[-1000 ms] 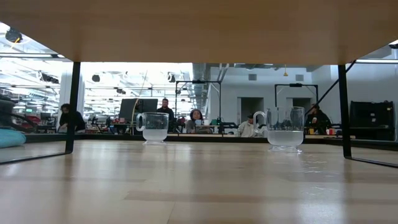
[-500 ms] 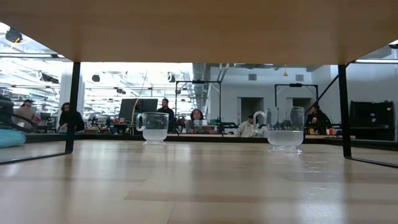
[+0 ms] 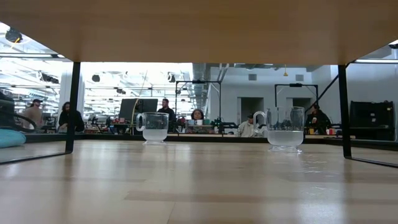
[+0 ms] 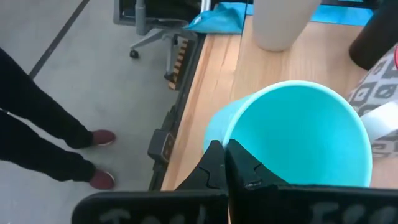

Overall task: Stack small to large cups/mugs on shelf
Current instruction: Put the blue mug on the shelf

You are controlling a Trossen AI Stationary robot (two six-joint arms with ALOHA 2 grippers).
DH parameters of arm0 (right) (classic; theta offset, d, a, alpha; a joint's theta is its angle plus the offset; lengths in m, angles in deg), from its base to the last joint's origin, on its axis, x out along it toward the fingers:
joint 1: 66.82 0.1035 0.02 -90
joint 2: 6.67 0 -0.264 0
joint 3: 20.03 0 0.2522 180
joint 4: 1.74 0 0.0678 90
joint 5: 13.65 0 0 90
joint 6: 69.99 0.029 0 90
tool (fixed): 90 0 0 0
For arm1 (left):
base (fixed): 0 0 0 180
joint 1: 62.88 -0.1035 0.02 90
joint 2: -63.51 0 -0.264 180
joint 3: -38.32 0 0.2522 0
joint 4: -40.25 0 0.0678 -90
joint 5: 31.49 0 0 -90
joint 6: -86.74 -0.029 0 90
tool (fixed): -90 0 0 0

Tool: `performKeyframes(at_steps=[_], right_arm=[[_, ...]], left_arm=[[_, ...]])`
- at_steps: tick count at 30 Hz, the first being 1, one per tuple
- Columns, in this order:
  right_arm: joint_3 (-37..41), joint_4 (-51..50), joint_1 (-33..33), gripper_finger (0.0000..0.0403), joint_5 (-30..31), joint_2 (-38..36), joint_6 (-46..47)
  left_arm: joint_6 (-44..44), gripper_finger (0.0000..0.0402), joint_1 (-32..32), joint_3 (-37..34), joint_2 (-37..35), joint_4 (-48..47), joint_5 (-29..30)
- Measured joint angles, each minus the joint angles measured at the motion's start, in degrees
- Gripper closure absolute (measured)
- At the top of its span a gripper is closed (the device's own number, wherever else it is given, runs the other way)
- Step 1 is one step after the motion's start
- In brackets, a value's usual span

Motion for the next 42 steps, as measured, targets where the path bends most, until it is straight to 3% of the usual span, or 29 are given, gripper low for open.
performKeyframes(at_steps=[18,42], right_arm=[[-0.2,2.7,-1.9,0.0387,-1.1,3.6,1.6],[-0.2,6.9,-4.9,0.0239,-2.2,3.7,2.3]], left_arm=[[0.0,0.0232,1.1,0.0,0.0,0.1,-0.2],[-1.0,0.0232,1.1,0.0,0.0,0.0,-2.2]])
